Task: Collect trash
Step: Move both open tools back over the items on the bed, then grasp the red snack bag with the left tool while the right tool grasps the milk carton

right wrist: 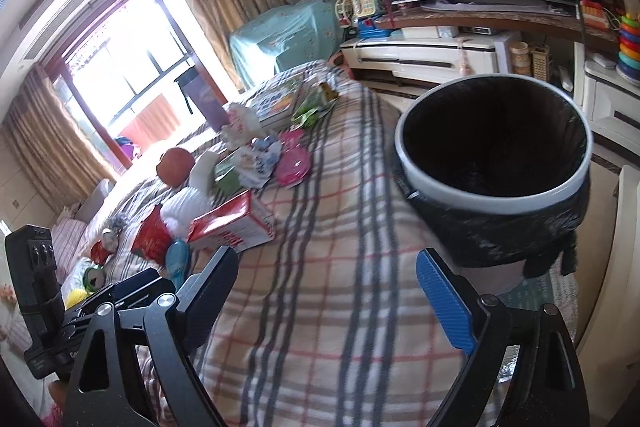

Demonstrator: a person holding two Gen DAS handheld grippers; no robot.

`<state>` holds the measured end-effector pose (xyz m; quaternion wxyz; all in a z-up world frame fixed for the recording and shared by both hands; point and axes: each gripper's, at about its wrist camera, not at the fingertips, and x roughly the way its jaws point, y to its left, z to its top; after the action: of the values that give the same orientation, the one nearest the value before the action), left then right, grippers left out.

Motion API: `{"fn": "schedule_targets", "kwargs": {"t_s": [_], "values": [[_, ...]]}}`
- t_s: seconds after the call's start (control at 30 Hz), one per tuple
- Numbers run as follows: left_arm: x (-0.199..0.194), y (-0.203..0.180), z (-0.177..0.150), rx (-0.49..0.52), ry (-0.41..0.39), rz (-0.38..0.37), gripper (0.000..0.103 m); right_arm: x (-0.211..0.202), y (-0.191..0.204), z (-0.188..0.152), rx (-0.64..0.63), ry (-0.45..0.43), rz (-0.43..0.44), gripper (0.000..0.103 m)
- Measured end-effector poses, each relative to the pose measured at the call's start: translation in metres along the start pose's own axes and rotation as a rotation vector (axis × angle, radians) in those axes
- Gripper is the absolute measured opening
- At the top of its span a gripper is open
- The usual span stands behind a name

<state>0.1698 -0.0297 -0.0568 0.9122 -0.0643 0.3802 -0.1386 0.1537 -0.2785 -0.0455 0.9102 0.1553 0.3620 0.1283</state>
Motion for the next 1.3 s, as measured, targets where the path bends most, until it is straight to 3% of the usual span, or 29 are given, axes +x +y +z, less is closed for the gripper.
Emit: {"fn": "schedule_targets", "kwargs": {"t_s": [0.53, 0.9, 1.2, 1.27, 1.3], "values": [[-0.019, 0.073, -0.014, -0.137, -0.010, 0.114, 0.075, 0.048, 0.068, -0.015, -0.229, 0.101, 0.092, 0.093], [0.000, 0.107, 0.008, -0.151, 0.019, 0.197, 0.075, 0.100, 0.078, 0.014, -0.434, 0.215, 0.148, 0.093], [0.020, 0.117, 0.030, -0.148, 0.010, 0.212, 0.077, 0.137, 0.095, 0.029, -0.575, 0.270, 0.211, 0.092], [0.025, 0.118, 0.032, -0.141, 0.010, 0.222, 0.076, 0.141, 0.096, 0.029, -0.580, 0.280, 0.231, 0.091], [0.027, 0.118, 0.033, -0.140, 0.013, 0.217, 0.075, 0.140, 0.096, 0.029, -0.577, 0.279, 0.242, 0.085]]}}
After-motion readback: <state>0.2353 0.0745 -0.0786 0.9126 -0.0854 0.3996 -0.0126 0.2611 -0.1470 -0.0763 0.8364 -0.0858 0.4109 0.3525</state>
